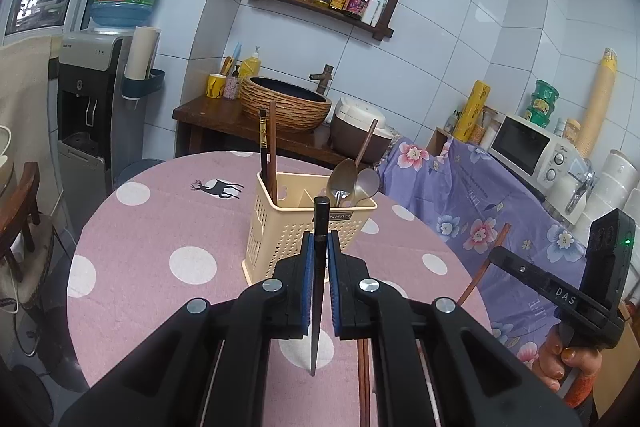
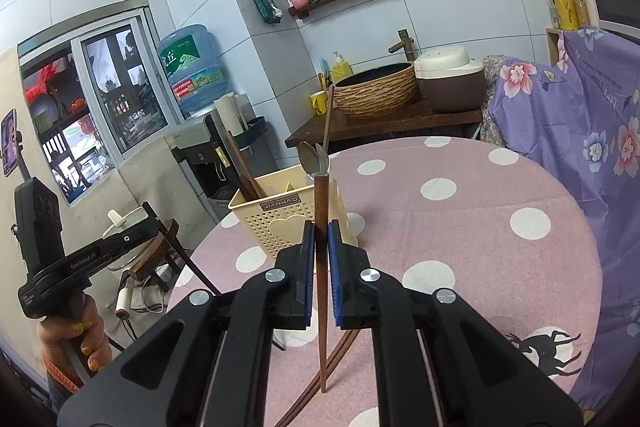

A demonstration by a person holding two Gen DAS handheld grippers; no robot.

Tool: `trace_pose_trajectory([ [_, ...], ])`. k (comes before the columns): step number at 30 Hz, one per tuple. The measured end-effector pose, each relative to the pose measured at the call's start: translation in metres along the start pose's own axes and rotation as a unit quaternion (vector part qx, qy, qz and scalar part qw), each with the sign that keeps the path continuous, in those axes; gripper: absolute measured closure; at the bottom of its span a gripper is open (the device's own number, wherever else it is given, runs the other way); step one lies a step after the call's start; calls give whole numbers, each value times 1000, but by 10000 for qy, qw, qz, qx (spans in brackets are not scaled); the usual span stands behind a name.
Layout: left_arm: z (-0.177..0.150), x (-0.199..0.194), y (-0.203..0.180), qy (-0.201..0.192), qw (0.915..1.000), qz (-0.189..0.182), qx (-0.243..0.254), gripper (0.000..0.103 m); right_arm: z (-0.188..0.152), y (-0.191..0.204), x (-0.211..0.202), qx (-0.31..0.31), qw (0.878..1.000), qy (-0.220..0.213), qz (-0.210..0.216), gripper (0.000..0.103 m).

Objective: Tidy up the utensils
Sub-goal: 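Lower the brown chopstick into the holder with the right tool while the left tool releases its chopstick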

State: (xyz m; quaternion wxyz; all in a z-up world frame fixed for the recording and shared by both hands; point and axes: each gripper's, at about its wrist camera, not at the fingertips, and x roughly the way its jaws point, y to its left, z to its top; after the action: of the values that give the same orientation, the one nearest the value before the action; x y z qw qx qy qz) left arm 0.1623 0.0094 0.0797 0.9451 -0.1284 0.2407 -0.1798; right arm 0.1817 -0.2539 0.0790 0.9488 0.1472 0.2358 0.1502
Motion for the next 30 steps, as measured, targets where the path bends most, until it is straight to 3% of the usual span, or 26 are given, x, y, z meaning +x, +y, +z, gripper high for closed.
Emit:
trace_pose_trajectory([
  [13, 22, -3, -6, -129, 9998, -97, 113, 95, 34, 13, 6, -234, 9997, -55, 65, 95],
  [19, 76, -16, -24, -601, 9972, -137, 420, 95, 85, 39, 9, -501, 9983, -275, 146, 95],
  [21, 101, -17, -29, -770, 9959, -134, 454, 100, 108, 52, 10, -549, 9975, -406, 170, 95],
  [25, 142, -13, -41, -1044, 9926, 38, 624, 101, 151, 76, 18, -623, 9954, -706, 156, 95],
  [30, 160, -2, -37, -1141, 9918, 174, 552, 101, 171, 89, 47, -642, 9949, -775, 26, 95],
])
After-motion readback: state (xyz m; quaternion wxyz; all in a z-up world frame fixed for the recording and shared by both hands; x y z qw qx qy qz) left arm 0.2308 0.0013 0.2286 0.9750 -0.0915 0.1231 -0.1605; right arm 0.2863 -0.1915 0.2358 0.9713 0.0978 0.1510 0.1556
